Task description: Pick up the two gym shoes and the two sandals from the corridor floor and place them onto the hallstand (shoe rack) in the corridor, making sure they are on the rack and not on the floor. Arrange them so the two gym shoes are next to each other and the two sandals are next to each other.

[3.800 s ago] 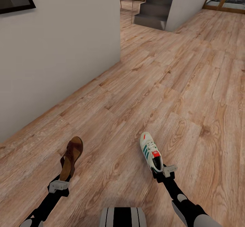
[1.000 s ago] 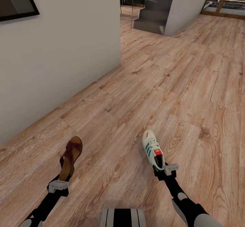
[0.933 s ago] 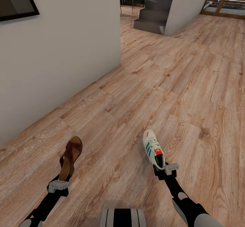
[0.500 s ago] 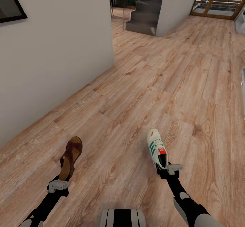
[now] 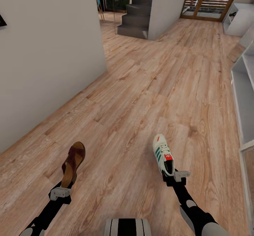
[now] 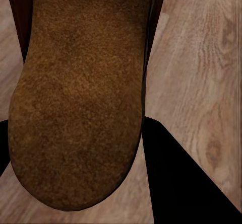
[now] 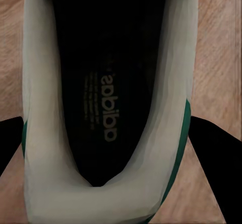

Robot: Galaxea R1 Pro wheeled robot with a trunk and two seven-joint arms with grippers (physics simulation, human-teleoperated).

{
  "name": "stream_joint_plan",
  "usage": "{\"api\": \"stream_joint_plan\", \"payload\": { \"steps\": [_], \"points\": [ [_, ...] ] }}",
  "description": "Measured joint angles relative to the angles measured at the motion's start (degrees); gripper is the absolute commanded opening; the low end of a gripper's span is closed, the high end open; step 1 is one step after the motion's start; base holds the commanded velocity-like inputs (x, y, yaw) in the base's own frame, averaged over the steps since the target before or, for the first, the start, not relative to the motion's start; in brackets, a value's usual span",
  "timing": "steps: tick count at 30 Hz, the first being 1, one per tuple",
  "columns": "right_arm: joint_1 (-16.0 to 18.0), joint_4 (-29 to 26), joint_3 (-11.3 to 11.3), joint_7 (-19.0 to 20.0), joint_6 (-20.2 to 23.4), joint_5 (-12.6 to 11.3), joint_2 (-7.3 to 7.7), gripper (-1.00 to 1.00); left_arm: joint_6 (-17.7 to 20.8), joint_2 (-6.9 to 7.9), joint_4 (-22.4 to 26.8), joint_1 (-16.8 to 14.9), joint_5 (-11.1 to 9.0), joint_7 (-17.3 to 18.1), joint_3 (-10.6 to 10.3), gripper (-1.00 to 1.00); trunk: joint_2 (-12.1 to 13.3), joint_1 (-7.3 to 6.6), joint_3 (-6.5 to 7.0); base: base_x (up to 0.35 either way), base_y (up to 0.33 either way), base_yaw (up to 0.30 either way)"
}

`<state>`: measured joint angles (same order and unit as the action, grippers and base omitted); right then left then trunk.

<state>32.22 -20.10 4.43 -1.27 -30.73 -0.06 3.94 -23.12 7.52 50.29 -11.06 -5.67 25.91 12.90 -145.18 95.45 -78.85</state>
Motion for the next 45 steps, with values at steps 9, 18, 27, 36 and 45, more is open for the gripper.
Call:
{"api": "stream_joint_plan", "payload": {
  "steps": [9, 18, 27, 36, 45],
  "points": [
    [0.02, 0.04, -0.07, -0.03, -0.05, -0.01, 0.03, -1.00, 0.00, -0.04, 0.02, 0.01, -0.01, -0.01, -0.03, -1.00, 0.00, 0.00, 0.37, 0.000, 0.000, -0.101],
    [0.01, 0.10, -0.08, -0.03, -0.05, 0.00, 0.04, -1.00, 0.06, -0.04, -0.04, 0.01, 0.02, -0.08, 0.01, -1.00, 0.00, -0.02, 0.41, 0.082, 0.000, -0.009],
    [0.01, 0.11, -0.05, -0.03, -0.11, 0.00, -0.01, -1.00, 0.00, -0.04, -0.04, 0.01, 0.01, -0.15, -0.03, -1.00, 0.00, -0.01, 0.88, 0.152, 0.000, -0.001],
    [0.01, 0.12, -0.06, -0.03, -0.14, 0.00, 0.05, -1.00, -0.01, -0.04, -0.05, 0.01, 0.00, -0.18, -0.03, -1.00, 0.00, 0.00, 1.65, 0.014, 0.000, 0.000],
    [0.01, 0.21, 0.01, 0.08, -0.11, 0.38, 0.14, -1.00, -0.01, -0.04, -0.06, 0.01, 0.01, -0.17, 0.00, -1.00, 0.00, 0.00, 2.45, 0.001, 0.000, 0.000]
  ]
}}
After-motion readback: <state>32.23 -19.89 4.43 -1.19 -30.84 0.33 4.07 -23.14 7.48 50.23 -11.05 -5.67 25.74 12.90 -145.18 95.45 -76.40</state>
